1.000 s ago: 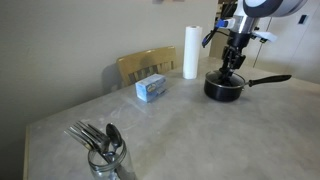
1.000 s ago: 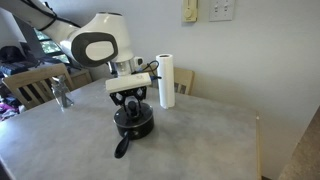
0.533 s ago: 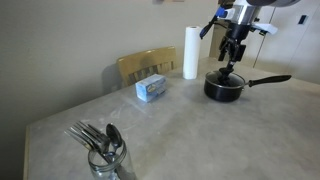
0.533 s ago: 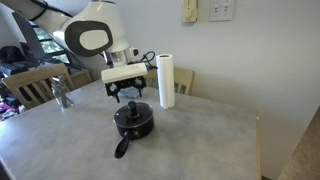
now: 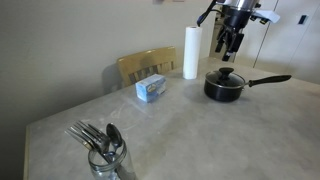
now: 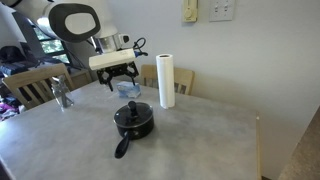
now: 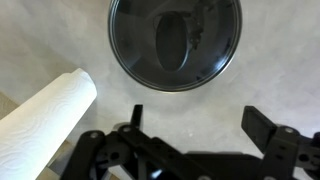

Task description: Put the lid on the pot

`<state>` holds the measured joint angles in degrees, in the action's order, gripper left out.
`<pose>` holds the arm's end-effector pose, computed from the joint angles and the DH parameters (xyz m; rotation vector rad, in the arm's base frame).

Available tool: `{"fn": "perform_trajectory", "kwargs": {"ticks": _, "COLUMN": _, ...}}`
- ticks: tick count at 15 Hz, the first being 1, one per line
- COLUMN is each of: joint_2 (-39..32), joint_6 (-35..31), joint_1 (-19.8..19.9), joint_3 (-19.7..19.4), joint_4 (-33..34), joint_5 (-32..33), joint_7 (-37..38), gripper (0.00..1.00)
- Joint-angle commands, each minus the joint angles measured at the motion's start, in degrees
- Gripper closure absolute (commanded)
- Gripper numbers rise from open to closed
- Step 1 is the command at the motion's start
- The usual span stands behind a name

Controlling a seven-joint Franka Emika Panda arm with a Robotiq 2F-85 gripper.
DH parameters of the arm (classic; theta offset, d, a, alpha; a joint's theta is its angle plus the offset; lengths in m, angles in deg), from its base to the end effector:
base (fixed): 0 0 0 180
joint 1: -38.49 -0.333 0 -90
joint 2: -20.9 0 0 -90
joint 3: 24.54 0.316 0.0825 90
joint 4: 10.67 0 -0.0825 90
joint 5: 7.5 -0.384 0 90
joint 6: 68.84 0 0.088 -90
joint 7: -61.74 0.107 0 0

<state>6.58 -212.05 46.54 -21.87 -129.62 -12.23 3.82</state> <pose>0.5966 -0.0575 0.3256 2.8173 1.2797 0.2830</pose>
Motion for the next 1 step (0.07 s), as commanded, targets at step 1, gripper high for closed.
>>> {"fn": "perform_trajectory", "kwargs": {"ticks": 1, "joint_2": 0.02, "joint_6": 0.12, "joint_1": -0.22, "joint_3": -0.26, "joint_4": 0.0, "joint_5": -0.01, "joint_7": 0.06, "gripper": 0.0}}
